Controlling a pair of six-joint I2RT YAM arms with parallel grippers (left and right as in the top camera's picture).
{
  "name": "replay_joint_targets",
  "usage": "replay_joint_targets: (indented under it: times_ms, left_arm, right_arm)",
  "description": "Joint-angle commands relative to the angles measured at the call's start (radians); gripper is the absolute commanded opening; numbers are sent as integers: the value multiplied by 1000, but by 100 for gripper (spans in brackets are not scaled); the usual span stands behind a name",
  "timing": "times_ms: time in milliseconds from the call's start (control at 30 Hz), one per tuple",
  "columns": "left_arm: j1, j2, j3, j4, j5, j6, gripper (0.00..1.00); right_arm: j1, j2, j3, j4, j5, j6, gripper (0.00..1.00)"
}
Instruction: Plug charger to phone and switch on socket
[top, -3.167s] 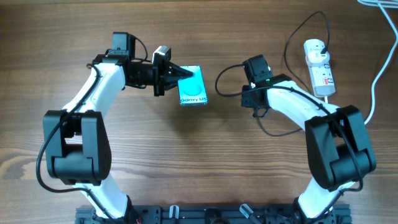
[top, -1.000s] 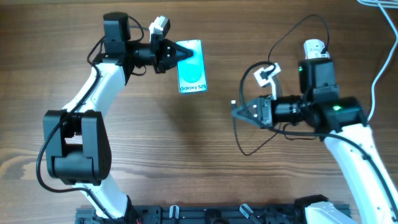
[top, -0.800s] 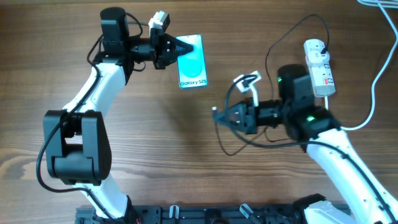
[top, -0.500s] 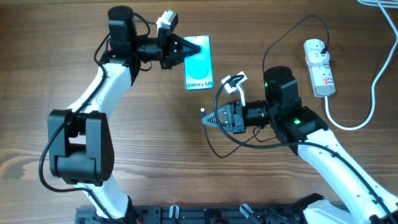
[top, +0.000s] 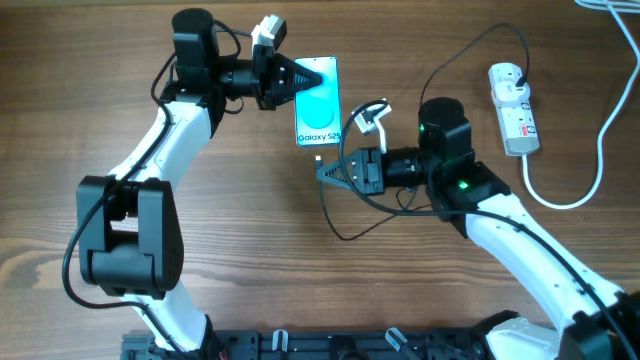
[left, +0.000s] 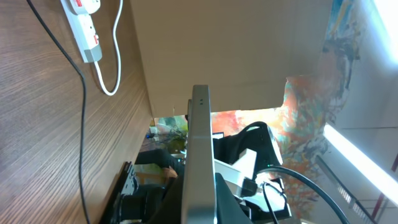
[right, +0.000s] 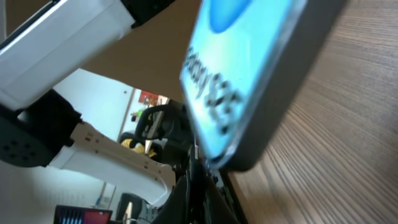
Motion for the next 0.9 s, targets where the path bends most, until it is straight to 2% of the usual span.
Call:
replay_joint_targets:
  times_ms: [0,867]
  left_arm:
    - [-6,-7,13,7,33,31,4]
    - [-11,-7,13,6,34,56,4]
  right_arm:
    - [3,15,1,51,2,51,4]
    - [-32,15,1,62,5,97,4]
